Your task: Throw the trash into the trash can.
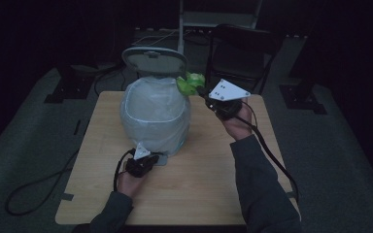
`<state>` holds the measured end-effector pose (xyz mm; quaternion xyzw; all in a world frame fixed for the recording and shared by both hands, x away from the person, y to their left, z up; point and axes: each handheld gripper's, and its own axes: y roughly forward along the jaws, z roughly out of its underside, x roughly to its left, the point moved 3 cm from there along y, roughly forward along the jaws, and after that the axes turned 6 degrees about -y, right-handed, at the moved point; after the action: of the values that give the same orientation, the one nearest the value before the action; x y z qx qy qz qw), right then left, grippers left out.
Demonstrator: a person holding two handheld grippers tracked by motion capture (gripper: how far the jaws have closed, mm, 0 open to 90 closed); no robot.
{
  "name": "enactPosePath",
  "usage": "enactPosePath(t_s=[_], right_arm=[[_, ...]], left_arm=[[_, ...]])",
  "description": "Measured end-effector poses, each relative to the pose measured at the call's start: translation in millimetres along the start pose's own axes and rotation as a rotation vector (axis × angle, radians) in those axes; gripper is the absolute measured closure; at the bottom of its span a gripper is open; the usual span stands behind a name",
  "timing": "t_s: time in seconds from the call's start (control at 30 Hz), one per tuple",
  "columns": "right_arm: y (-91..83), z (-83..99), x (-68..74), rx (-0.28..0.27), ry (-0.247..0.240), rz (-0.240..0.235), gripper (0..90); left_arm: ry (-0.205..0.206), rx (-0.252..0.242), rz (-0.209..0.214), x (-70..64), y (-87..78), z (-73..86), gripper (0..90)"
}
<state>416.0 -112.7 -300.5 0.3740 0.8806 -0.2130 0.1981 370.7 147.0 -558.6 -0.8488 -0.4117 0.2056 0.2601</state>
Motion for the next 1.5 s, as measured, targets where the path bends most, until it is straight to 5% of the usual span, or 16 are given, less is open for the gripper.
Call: enactPosePath(t_s=[0.2, 0.53, 1.07, 1.5], right_arm=[[4.5, -8.7, 6.7, -0.019, -0.016, -0.016, 88.9], [-2.9, -18.5, 6.5, -0.036, -0.049, 0.024, 89.1], [-5.0, -23.1, 15.2, -0.069, -0.038, -0.019, 89.0], [13.1, -34.6, 26.0, -0.081, -0.048, -0.080, 88.9]], left_arm=[[-0.002, -0.002, 0.000, -0.2, 0.1, 0.0, 90.0], [-0.002, 0.000, 0.001, -0.1, 0.0, -0.1, 90.0], [0.000, 0.000, 0.000, -0.2, -0.1, -0.1, 90.0], [-0.002, 0.000, 0.001, -0.1, 0.0, -0.1, 90.0]])
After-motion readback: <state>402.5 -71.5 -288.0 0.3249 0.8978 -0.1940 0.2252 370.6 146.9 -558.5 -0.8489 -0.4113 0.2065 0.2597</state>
